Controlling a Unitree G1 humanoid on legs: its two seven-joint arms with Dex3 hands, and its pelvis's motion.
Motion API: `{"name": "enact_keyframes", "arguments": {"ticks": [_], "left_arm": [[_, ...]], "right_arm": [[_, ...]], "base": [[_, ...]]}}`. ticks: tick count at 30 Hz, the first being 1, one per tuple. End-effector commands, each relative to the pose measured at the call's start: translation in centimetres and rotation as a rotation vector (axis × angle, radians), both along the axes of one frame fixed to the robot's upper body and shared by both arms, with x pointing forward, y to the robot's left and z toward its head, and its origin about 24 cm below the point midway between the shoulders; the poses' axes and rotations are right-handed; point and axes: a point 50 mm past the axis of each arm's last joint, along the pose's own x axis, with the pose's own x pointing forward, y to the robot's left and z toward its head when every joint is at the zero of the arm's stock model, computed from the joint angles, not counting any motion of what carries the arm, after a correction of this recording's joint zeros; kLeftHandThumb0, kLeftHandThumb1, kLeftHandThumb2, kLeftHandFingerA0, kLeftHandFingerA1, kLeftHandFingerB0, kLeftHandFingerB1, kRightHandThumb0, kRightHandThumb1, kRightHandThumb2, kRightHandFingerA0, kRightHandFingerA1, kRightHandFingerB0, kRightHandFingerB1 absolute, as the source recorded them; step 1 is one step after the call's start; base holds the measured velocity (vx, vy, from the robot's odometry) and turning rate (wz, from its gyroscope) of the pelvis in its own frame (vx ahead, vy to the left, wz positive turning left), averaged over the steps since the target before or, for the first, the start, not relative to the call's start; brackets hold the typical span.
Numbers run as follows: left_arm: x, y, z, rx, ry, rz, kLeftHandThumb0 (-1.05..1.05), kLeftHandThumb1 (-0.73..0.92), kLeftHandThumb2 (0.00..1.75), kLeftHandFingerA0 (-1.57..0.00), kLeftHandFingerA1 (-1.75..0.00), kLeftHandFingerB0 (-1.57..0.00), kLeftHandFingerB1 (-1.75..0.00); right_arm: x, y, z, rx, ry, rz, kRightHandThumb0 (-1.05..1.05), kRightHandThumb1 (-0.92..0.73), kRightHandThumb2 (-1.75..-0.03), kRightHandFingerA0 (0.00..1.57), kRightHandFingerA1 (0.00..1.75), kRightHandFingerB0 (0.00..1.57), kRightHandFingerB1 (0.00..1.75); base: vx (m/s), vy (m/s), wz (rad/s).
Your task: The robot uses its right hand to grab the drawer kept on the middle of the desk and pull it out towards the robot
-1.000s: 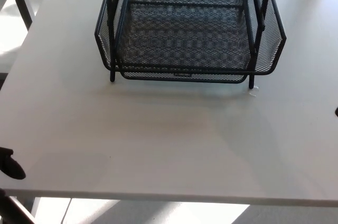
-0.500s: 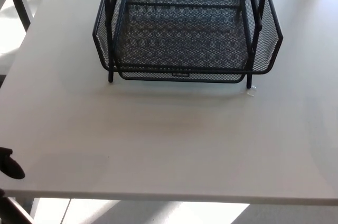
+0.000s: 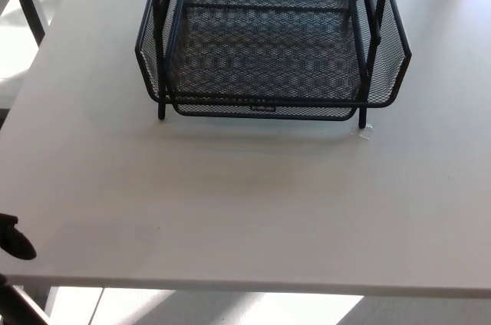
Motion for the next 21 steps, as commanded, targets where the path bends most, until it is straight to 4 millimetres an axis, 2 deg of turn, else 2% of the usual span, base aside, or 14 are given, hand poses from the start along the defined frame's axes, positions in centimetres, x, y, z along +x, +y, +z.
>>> {"name": "enact_keyframes", "arguments": {"ticks": [1, 2, 4, 5, 10, 12, 13, 14, 17, 18, 19, 20, 21], "left_arm": [[-0.1, 0.3, 0.1, 0.002, -0.004, 0.010, -0.27, 0.56, 0.57, -0.79, -0.86, -0.82, -0.58], [-0.1, 0.3, 0.0, 0.006, -0.005, 0.010, -0.28, 0.56, 0.57, -0.78, -0.88, -0.82, -0.58], [-0.1, 0.3, 0.0, 0.012, -0.005, 0.010, -0.28, 0.56, 0.57, -0.78, -0.88, -0.82, -0.58], [-0.1, 0.3, 0.1, 0.005, -0.004, 0.012, -0.27, 0.56, 0.57, -0.79, -0.88, -0.82, -0.58], [-0.1, 0.2, -0.1, 0.002, -0.012, 0.008, -0.28, 0.56, 0.57, -0.79, -0.85, -0.83, -0.58], [-0.1, 0.2, -0.1, -0.012, -0.005, 0.012, -0.27, 0.56, 0.57, -0.79, -0.86, -0.83, -0.59], [-0.1, 0.2, -0.1, -0.011, -0.006, 0.012, -0.27, 0.55, 0.57, -0.80, -0.87, -0.83, -0.59], [-0.1, 0.2, -0.2, -0.009, -0.009, 0.012, -0.27, 0.55, 0.57, -0.80, -0.87, -0.83, -0.59], [-0.1, 0.3, -0.2, -0.004, -0.008, 0.015, -0.28, 0.56, 0.57, -0.80, -0.86, -0.83, -0.58], [-0.1, 0.3, -0.2, -0.004, -0.008, 0.015, -0.28, 0.56, 0.57, -0.80, -0.87, -0.83, -0.58], [-0.1, 0.2, -0.1, -0.011, -0.007, 0.014, -0.27, 0.56, 0.57, -0.80, -0.87, -0.83, -0.58], [-0.1, 0.2, -0.1, -0.011, -0.007, 0.014, -0.27, 0.56, 0.57, -0.80, -0.87, -0.83, -0.58], [-0.1, 0.2, -0.1, -0.016, -0.014, 0.012, -0.27, 0.55, 0.57, -0.81, -0.87, -0.84, -0.58]], "right_arm": [[-2.0, -2.6, -2.6, 0.273, -0.018, -0.203, -0.61, -0.54, -0.65, 0.00, 0.00, 0.07, 0.10], [-2.1, -2.7, -3.1, 0.318, 0.004, -0.216, -0.51, -0.52, -0.68, 0.00, 0.27, 0.04, 0.27], [-2.4, -2.8, -3.9, 0.387, 0.037, -0.236, -0.51, -0.52, -0.68, 0.00, 0.27, 0.04, 0.27], [-2.8, -2.7, -4.7, 0.415, 0.068, -0.240, -0.51, -0.51, -0.65, 0.00, 0.39, 0.10, 0.29], [-3.3, -2.7, -6.0, 0.492, 0.149, -0.287, -0.53, -0.52, -0.68, 0.00, 0.35, 0.06, 0.27], [-3.3, -2.5, -6.6, 0.498, 0.195, -0.313, -0.54, -0.52, -0.66, 0.00, 0.45, 0.10, 0.31], [-3.4, -2.5, -6.7, 0.516, 0.199, -0.313, -0.47, -0.55, -0.57, 0.00, 0.48, 0.14, 0.28], [-3.4, -2.4, -6.9, 0.545, 0.211, -0.313, -0.30, -0.43, -0.95, 0.12, 0.59, 0.00, 0.48], [-3.4, -2.5, -7.2, 0.595, 0.235, -0.319, -0.30, -0.43, -0.95, 0.12, 0.60, 0.00, 0.48], [-3.4, -2.6, -7.3, 0.610, 0.254, -0.317, -0.51, -0.46, -0.69, 0.12, 0.59, 0.17, 0.36], [-3.3, -2.8, -7.4, 0.649, 0.308, -0.302, -0.51, -0.43, -0.74, 0.74, 0.85, 0.25, 0.44], [-3.3, -2.8, -7.4, 0.651, 0.308, -0.302, -0.51, -0.43, -0.74, 0.74, 0.85, 0.25, 0.44], [-3.4, -2.8, -7.5, 0.652, 0.362, -0.291, -0.54, -0.45, -0.81, 0.71, 0.67, 0.43, 0.52]], "base": [[0.00, 0.000, 0.00], [0.00, 0.000, 0.00], [0.00, 0.000, 0.00], [0.00, 0.000, 0.00], [0.00, 0.000, 0.00], [0.00, 0.000, 0.00], [0.00, 0.000, 0.00], [0.00, 0.000, 0.00], [0.00, 0.000, 0.00], [0.00, 0.000, 0.00], [0.00, 0.000, 0.00], [0.00, 0.000, 0.00], [0.00, 0.000, 0.00]]}}
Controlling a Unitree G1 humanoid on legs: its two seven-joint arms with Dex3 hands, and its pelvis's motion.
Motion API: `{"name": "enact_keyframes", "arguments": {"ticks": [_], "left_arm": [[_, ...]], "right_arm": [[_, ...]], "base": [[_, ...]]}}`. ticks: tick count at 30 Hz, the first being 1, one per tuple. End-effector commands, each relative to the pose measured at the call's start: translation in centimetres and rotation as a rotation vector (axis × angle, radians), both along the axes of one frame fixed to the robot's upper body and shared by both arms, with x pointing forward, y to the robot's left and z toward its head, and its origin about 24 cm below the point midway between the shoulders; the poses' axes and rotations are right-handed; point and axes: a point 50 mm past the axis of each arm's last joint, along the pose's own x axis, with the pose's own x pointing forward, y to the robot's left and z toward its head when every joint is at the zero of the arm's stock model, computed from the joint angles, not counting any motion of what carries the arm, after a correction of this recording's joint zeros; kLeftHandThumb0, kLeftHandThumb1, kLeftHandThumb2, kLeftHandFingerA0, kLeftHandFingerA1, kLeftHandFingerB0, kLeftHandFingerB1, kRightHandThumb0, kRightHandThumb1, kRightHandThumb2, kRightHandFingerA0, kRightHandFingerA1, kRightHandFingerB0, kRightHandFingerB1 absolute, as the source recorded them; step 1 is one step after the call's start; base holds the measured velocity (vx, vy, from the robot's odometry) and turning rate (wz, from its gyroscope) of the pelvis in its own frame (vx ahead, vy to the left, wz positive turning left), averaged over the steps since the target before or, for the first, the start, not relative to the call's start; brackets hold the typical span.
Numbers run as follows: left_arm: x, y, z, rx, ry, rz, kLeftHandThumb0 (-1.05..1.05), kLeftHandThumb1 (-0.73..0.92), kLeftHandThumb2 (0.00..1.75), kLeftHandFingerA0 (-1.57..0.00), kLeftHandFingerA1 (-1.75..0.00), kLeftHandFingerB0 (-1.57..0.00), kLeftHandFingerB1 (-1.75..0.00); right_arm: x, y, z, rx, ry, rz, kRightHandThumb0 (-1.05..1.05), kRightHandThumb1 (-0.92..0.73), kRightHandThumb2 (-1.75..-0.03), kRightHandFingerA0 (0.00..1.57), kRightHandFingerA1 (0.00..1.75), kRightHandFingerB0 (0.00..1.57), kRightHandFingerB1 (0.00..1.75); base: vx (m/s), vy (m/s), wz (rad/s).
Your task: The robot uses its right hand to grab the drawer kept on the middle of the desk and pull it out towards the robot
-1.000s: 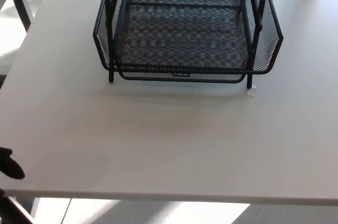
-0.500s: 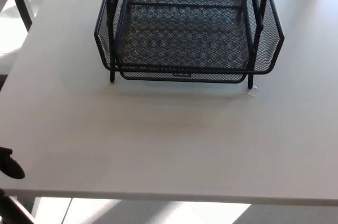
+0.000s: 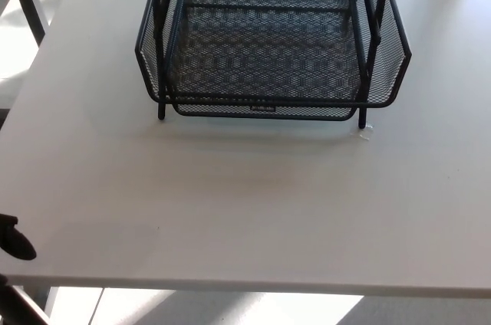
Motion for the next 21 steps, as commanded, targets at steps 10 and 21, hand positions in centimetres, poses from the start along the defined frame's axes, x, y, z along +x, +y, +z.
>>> {"name": "enact_keyframes", "arguments": {"ticks": [10, 21], "left_arm": [[-0.29, 0.02, -0.28, -0.014, -0.016, 0.006, -0.27, 0.56, 0.57, -0.80, -0.89, -0.83, -0.60], [-0.44, 0.07, -0.41, -0.027, -0.010, 0.016, -0.27, 0.55, 0.57, -0.81, -0.86, -0.83, -0.58]], "right_arm": [[0.27, -1.18, -0.14, 0.206, 0.187, 0.054, -0.56, -0.44, -0.82, 0.53, 0.65, 0.43, 0.51], [0.67, -0.98, -0.01, 0.179, 0.209, 0.106, -0.56, -0.45, -0.82, 0.55, 0.66, 0.42, 0.51]], "base": [[0.00, 0.000, 0.00], [0.00, 0.000, 0.00]]}}
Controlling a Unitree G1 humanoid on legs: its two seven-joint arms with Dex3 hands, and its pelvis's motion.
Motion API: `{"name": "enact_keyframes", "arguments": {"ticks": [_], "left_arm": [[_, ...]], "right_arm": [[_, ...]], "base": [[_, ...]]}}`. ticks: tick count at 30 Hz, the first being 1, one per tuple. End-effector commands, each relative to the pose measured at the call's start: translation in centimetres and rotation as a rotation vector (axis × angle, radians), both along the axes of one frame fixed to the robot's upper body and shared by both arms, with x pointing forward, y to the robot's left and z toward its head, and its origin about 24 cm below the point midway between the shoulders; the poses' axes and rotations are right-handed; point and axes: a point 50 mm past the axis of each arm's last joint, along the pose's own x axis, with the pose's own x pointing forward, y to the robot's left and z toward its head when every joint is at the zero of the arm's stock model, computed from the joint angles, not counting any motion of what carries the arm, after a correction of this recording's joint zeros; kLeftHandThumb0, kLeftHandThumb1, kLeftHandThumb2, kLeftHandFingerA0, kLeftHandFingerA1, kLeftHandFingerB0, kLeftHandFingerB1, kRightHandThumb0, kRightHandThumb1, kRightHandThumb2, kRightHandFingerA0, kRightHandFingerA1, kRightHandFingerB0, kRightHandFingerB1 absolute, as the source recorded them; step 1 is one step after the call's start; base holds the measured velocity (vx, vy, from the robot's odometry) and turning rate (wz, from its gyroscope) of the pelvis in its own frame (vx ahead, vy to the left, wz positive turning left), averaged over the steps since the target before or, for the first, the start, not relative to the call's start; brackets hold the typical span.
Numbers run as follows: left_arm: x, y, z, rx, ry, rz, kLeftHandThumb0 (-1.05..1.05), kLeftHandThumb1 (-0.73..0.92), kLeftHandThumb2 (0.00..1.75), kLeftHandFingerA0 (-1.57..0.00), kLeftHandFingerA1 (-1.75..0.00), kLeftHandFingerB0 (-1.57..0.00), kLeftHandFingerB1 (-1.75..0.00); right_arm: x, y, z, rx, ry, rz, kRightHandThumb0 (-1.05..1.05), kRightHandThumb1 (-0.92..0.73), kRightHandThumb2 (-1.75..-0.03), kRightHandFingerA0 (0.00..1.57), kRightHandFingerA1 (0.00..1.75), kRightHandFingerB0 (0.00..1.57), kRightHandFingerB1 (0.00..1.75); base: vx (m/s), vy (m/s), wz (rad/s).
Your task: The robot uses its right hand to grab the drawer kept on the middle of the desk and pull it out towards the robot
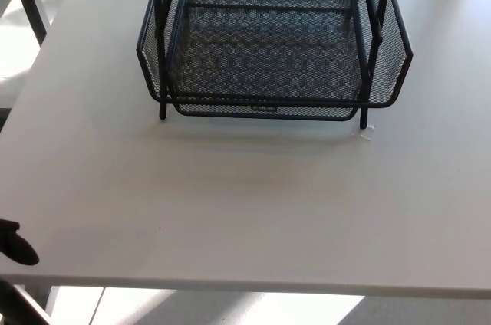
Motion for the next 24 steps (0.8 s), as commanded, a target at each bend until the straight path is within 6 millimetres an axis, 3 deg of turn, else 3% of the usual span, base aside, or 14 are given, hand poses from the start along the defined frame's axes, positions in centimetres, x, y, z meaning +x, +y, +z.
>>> {"name": "enact_keyframes", "arguments": {"ticks": [1, 22, 23, 24], "left_arm": [[-0.06, 0.18, 0.19, 0.008, -0.015, 0.000, -0.28, 0.56, 0.57, -0.80, -0.88, -0.82, -0.59], [-0.21, 0.26, -0.05, 0.012, -0.010, 0.007, -0.27, 0.57, 0.57, -0.79, -0.88, -0.81, -0.57], [-0.18, 0.27, -0.05, 0.006, -0.012, 0.008, -0.27, 0.57, 0.57, -0.79, -0.87, -0.81, -0.57], [-0.19, 0.25, -0.03, 0.003, -0.018, 0.004, -0.27, 0.56, 0.57, -0.80, -0.87, -0.81, -0.57]], "right_arm": [[0.06, -0.62, 0.70, 0.001, 0.002, 0.005, -0.56, -0.45, -0.82, 0.55, 0.67, 0.41, 0.51], [0.52, -0.60, 0.96, 0.013, -0.006, 0.026, -0.53, -0.45, -0.82, 0.59, 0.68, 0.42, 0.52], [0.56, -0.60, 1.00, 0.000, -0.006, 0.030, -0.51, -0.57, -0.57, 0.66, 0.62, 0.50, 0.39], [0.58, -0.60, 1.02, 0.012, -0.014, 0.027, -0.53, -0.45, -0.82, 0.58, 0.68, 0.42, 0.52]], "base": [[0.00, 0.000, 0.00], [0.00, 0.000, 0.00], [0.00, 0.000, 0.00], [0.00, 0.000, 0.00]]}}
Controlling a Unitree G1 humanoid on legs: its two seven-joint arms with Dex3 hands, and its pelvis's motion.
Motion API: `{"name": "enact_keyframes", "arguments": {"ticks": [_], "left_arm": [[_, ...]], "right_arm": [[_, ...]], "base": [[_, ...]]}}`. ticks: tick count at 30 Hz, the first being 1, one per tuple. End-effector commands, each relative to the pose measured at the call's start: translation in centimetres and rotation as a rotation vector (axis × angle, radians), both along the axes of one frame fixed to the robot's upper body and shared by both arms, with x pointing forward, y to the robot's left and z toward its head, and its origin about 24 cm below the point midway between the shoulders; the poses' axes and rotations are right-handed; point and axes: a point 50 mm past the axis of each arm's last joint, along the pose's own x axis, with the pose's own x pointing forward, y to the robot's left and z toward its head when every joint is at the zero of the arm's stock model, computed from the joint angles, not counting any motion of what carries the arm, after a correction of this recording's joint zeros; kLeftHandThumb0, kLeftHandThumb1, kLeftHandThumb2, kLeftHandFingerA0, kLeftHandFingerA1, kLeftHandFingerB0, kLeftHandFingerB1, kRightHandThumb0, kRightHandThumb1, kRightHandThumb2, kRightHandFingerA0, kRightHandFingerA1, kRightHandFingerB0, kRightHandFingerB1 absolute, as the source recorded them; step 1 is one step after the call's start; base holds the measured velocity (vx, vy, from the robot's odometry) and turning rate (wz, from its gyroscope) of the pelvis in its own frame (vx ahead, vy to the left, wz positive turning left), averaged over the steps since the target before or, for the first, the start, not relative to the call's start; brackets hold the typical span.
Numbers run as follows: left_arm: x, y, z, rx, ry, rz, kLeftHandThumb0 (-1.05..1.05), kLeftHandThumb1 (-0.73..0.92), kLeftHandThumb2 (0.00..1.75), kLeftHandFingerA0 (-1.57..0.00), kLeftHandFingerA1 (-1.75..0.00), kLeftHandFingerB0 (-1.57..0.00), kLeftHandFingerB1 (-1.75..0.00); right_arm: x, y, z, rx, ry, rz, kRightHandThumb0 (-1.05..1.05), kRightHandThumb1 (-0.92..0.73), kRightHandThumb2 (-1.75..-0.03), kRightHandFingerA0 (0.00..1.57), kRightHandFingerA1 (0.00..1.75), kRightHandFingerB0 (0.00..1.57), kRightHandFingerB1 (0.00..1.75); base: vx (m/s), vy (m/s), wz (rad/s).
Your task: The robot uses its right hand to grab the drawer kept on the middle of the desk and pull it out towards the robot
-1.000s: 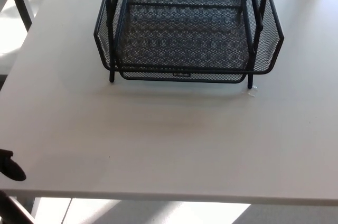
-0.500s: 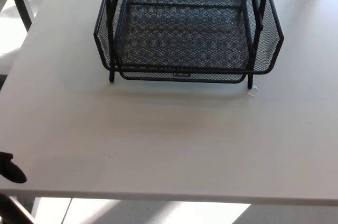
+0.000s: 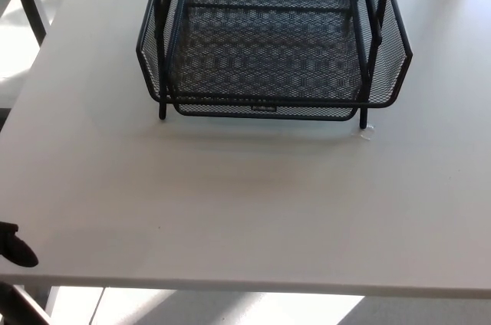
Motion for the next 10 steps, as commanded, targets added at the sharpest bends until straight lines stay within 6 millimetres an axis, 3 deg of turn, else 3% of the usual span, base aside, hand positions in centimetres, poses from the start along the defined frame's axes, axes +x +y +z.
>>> {"name": "enact_keyframes", "arguments": {"ticks": [1, 7, 8, 9, 10], "left_arm": [[0.01, 0.11, 0.21, 0.008, -0.015, -0.002, -0.26, 0.56, 0.57, -0.80, -0.86, -0.81, -0.57], [-0.12, 0.09, 0.09, 0.008, -0.017, -0.004, -0.27, 0.56, 0.57, -0.80, -0.86, -0.81, -0.57], [-0.13, 0.07, 0.12, 0.008, -0.015, -0.003, -0.26, 0.57, 0.56, -0.79, -0.86, -0.81, -0.57], [-0.12, 0.05, 0.14, 0.009, -0.014, -0.003, -0.26, 0.56, 0.57, -0.80, -0.85, -0.81, -0.57], [-0.12, 0.05, 0.14, 0.009, -0.014, -0.003, -0.26, 0.56, 0.57, -0.80, -0.85, -0.81, -0.57]], "right_arm": [[-0.17, -0.68, 0.75, 0.001, -0.029, -0.012, -0.53, -0.45, -0.82, 0.58, 0.69, 0.42, 0.52], [0.04, -0.74, 1.01, -0.015, -0.032, 0.008, -0.55, -0.44, -0.83, 0.59, 0.67, 0.44, 0.53], [0.07, -0.72, 1.00, -0.025, -0.029, 0.005, -0.53, -0.56, -0.57, 0.64, 0.62, 0.51, 0.39], [0.09, -0.72, 1.04, -0.020, -0.032, 0.009, -0.54, -0.44, -0.83, 0.58, 0.68, 0.43, 0.53], [0.09, -0.72, 1.04, -0.020, -0.032, 0.009, -0.54, -0.44, -0.83, 0.58, 0.68, 0.43, 0.53]], "base": [[0.00, 0.000, 0.00], [0.00, 0.000, 0.00], [0.00, 0.000, 0.00], [0.00, 0.000, 0.00], [0.00, 0.000, 0.00]]}}
